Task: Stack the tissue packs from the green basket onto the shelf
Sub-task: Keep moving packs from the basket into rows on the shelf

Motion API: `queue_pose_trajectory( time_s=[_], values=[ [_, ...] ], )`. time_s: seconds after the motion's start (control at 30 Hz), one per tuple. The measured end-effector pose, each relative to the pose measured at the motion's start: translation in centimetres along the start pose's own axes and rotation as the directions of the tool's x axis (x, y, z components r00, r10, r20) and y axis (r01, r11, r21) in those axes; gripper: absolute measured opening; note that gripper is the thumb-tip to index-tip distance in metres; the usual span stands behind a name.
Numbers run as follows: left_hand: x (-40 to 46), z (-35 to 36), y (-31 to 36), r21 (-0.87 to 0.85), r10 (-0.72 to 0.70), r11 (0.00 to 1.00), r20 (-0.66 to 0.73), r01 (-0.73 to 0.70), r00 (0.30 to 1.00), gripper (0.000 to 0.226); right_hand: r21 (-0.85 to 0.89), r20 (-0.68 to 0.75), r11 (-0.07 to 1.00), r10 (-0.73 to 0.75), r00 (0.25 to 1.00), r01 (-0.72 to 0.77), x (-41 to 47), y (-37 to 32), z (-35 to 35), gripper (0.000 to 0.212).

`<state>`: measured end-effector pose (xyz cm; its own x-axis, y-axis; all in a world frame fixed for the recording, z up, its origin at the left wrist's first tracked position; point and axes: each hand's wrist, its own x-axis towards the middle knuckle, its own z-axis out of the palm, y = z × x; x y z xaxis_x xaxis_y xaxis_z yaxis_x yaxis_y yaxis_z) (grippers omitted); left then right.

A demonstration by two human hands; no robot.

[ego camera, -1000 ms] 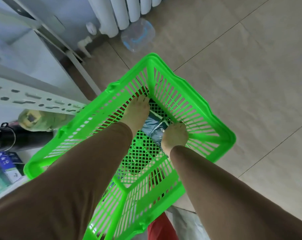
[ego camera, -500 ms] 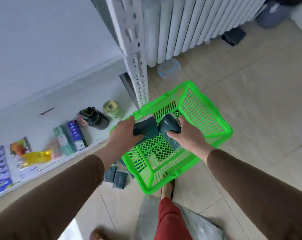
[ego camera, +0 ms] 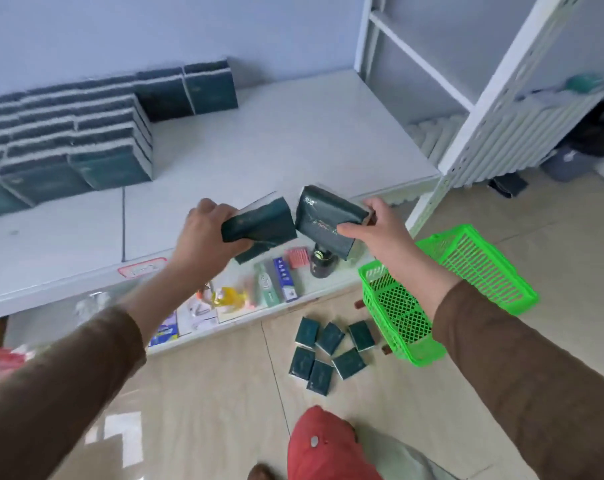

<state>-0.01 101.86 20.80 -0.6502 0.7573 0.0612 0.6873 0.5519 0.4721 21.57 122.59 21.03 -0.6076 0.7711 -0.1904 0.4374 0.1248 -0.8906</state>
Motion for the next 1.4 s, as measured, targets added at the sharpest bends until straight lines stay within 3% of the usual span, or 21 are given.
queue_pose_trajectory(
  time_s=[0.13, 0.23, 0.37, 0.57, 0.8, 0.97, 1.07, 1.17, 1.4],
  values=[
    [2.4, -5.3, -3.9, 0.094, 0.082, 0.993, -0.079, -0.074, 0.994, 0.041, -0.044, 0.009, 0.992, -0.118, 0.993, 0.118, 1.7, -5.2, 3.9, 0.036],
    [6.0, -7.7, -6.4, 0.235, 0.164, 0.963, -0.128, -0.13, 0.978, 0.043, -0.038, -0.01, 0.986, -0.162, 0.987, 0.161, 4.8, -7.8, 6.6, 0.035],
    [12.6, -9.5, -9.6, 0.275, 0.205, 0.947, -0.107, -0.169, 0.973, 0.048, 0.002, -0.011, 0.984, -0.176, 0.984, 0.176, 10.8, -10.4, 10.2, 0.039],
    [24.8, -10.7, -12.7, 0.3, 0.154, 0.945, -0.054, -0.131, 0.987, 0.039, 0.059, -0.018, 0.991, -0.119, 0.993, 0.12, 22.2, -12.8, 13.6, 0.063],
    [33.8, -11.2, -16.9, 0.469, 0.031, 0.882, 0.016, -0.035, 0.999, 0.038, -0.006, 0.04, 0.989, -0.147, 0.988, 0.147, 32.2, -14.3, 16.2, 0.04],
    [36.5, -10.5, -18.7, 0.69, -0.006, 0.723, 0.056, -0.034, 0.998, 0.043, -0.123, 0.124, 0.966, -0.214, 0.969, 0.228, 36.5, -14.2, 18.1, 0.039],
    [37.2, -9.8, -19.0, 0.703, -0.015, 0.71, 0.058, -0.031, 0.998, 0.037, -0.19, 0.176, 0.94, -0.252, 0.952, 0.284, 38.4, -14.4, 19.2, 0.039],
    [37.2, -9.8, -19.5, 0.662, -0.019, 0.749, 0.067, -0.03, 0.998, 0.045, -0.231, 0.189, 0.918, -0.283, 0.94, 0.323, 39.6, -15.0, 20.6, 0.042],
    [34.7, -10.1, -19.1, 0.447, -0.001, 0.894, -0.048, 0.023, 0.999, 0.062, -0.132, -0.031, 0.968, -0.22, 0.975, 0.214, 38.3, -15.9, 23.4, 0.059]
  ],
)
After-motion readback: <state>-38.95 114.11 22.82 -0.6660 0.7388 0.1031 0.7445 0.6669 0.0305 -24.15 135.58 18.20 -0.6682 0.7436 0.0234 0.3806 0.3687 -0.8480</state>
